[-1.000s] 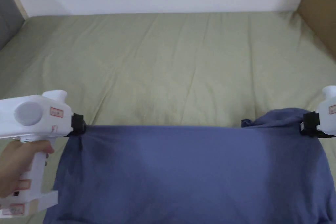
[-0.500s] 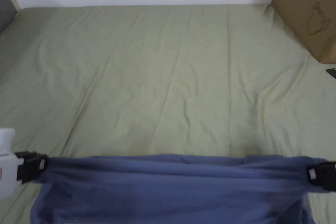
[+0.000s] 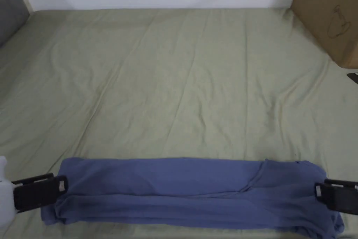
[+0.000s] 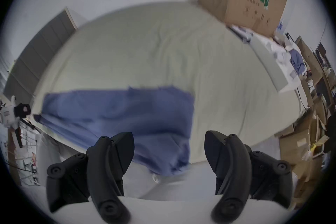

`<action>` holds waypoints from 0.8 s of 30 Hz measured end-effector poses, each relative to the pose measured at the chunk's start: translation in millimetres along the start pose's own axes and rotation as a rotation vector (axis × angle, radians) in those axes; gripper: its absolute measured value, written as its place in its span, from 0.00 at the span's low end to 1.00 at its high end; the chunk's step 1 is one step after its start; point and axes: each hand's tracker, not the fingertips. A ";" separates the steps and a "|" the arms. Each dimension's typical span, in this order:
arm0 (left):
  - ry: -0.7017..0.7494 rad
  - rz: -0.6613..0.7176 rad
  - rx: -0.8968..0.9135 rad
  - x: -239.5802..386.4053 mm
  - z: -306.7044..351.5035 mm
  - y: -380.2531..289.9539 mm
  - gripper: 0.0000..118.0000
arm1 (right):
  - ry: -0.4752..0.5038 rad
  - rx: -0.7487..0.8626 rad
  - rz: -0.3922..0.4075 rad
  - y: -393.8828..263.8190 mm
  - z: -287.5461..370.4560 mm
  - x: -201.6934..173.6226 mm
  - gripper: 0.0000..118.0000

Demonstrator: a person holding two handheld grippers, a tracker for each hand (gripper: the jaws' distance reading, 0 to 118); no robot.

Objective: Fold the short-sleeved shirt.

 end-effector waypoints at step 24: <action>-0.328 0.578 -0.086 -85.9 -50.0 -58.5 0.90 | 0.233 0.043 0.095 22.7 -52.2 -168.5 0.00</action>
